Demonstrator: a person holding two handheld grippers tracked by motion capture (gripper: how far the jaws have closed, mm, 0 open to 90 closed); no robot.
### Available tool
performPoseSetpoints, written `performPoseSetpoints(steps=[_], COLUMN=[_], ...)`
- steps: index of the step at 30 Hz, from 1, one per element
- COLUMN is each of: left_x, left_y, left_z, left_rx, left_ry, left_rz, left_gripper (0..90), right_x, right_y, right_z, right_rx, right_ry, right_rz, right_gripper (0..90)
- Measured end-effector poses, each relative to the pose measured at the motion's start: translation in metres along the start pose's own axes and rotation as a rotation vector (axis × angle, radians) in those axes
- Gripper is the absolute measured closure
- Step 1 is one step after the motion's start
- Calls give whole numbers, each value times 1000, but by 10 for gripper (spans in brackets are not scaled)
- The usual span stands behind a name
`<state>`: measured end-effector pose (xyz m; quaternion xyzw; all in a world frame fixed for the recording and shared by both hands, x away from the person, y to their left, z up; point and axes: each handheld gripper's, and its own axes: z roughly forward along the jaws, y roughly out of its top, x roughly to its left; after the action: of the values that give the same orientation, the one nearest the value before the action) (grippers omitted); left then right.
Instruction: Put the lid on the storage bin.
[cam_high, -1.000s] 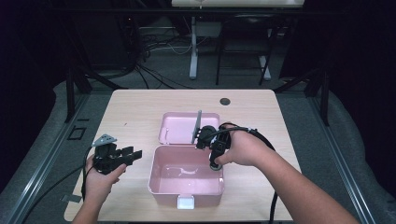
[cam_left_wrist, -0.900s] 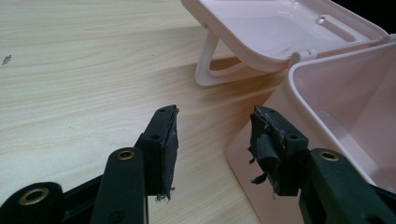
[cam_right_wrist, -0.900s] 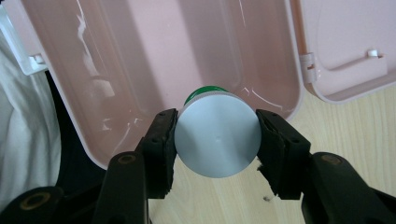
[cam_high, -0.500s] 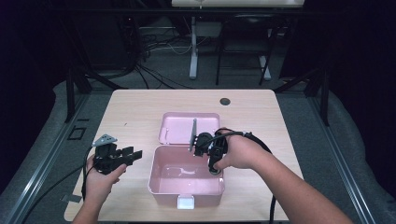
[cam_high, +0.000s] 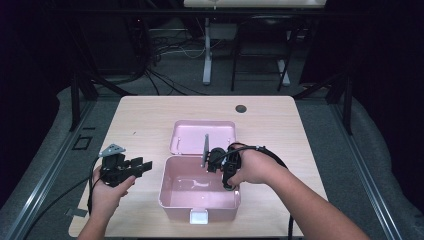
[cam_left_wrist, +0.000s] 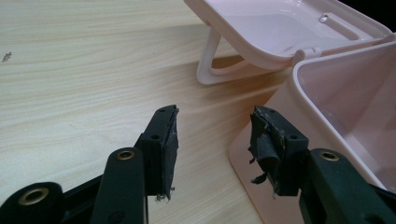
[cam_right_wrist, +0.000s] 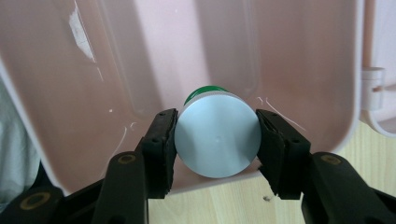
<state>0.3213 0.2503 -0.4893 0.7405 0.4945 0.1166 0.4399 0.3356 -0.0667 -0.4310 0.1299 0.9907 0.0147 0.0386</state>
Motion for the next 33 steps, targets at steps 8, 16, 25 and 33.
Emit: performPoseSetpoints(steps=[8, 16, 25, 33], left_x=[1, 1, 2, 2], left_y=[-1, -1, -1, -2], left_z=[1, 2, 2, 3], left_rx=[1, 6, 7, 5], left_ry=[3, 2, 1, 4], left_rz=[-1, 0, -6, -6], left_gripper=[514, 514, 514, 514], right_x=[0, 1, 1, 1], right_y=[2, 6, 10, 9], right_z=[13, 23, 30, 35], right_rx=[19, 38, 42, 55], right_ry=[8, 7, 4, -2], right_rz=[-10, -19, -23, -23], right_gripper=[505, 505, 505, 505])
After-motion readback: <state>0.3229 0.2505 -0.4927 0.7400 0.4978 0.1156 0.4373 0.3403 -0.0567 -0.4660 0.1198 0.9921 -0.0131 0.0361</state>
